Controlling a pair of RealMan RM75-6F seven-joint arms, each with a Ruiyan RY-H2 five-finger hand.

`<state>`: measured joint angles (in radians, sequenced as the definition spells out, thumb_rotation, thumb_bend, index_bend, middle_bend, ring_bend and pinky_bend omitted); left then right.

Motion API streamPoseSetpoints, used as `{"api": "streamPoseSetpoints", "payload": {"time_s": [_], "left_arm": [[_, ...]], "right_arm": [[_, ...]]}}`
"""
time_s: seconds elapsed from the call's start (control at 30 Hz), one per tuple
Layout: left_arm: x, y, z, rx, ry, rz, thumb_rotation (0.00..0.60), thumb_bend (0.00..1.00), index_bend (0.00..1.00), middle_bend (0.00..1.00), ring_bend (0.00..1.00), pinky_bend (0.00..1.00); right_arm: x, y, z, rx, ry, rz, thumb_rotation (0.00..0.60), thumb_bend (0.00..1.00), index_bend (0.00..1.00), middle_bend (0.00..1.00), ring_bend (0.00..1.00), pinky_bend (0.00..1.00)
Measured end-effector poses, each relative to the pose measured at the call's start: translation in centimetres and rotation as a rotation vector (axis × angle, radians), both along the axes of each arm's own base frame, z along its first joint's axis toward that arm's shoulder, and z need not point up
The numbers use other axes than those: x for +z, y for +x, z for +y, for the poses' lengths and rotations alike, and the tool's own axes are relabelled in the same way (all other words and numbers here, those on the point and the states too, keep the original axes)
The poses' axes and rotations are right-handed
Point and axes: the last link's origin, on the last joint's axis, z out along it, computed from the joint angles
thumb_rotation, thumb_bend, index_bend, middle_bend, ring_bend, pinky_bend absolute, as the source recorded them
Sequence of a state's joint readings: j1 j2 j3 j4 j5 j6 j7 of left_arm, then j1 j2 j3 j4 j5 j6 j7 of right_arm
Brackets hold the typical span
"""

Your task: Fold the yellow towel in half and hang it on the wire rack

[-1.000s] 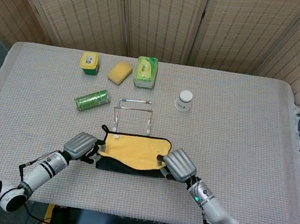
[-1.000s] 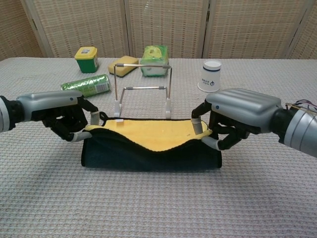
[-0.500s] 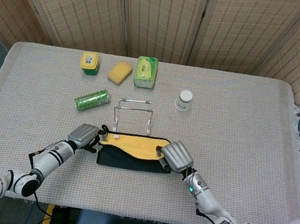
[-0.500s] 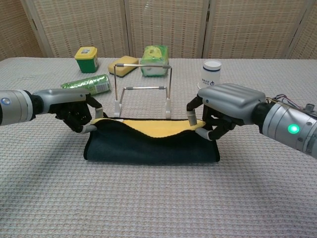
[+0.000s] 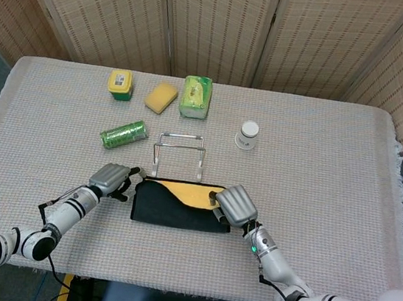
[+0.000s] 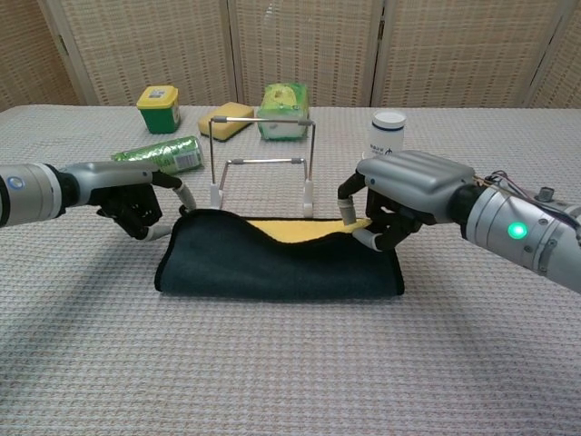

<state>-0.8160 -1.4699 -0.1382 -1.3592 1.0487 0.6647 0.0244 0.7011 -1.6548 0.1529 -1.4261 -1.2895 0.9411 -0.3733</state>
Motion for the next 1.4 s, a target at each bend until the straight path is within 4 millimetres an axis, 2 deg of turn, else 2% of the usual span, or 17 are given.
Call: {"api": "streamPoseSetpoints", "payload": {"time_s": [0.27, 0.67, 0.77, 0.9, 1.0, 1.3, 1.4], "left_arm": [[1.0, -0.6, -0.3, 0.024, 0.042, -0.025, 0.600, 0.47, 0.05, 0.86, 0.84, 0.94], [3.9, -2.8, -2.6, 0.037, 0.159, -0.075, 0.600, 0.47, 0.04, 0.86, 0.83, 0.93], [4.6, -3.4, -3.5, 0.035, 0.173, -0.081, 0.600, 0.47, 0.04, 0.86, 0.83, 0.93], [5.2, -3.8, -4.4, 0.033, 0.178, -0.089, 0.600, 0.47, 0.03, 0.86, 0.83, 0.93], [5.4, -4.1, -5.0, 0.030, 0.177, -0.089, 0.600, 0.47, 0.03, 0.86, 0.83, 0.93], [6.1, -4.7, -5.8, 0.025, 0.183, -0.080, 0.600, 0.47, 0.03, 0.86, 0.83, 0.93], [6.1, -4.7, -5.9, 0.030, 0.182, -0.084, 0.600, 0.47, 0.03, 0.86, 0.83, 0.93]], "right_arm": [[-0.4, -0.2, -1.3, -0.004, -0.033, 0.027, 0.600, 0.47, 0.59, 0.97, 1.00, 0.98], [-1.4, -0.8, -2.9, -0.042, -0.042, 0.039, 0.600, 0.47, 0.58, 0.96, 1.00, 0.98], [-1.7, -1.0, -3.0, -0.053, -0.034, 0.038, 0.600, 0.46, 0.48, 0.96, 1.00, 0.98], [-1.8, -1.1, -3.2, -0.067, -0.026, 0.036, 0.600, 0.45, 0.25, 0.95, 1.00, 0.98], [-1.8, -1.1, -3.5, -0.074, -0.020, 0.036, 0.600, 0.45, 0.14, 0.95, 1.00, 0.98], [-1.2, -1.2, -3.5, -0.079, -0.025, 0.036, 0.600, 0.45, 0.04, 0.95, 1.00, 0.98], [-1.0, -1.5, -3.6, -0.080, -0.032, 0.062, 0.600, 0.44, 0.04, 0.95, 1.00, 0.98]]}}
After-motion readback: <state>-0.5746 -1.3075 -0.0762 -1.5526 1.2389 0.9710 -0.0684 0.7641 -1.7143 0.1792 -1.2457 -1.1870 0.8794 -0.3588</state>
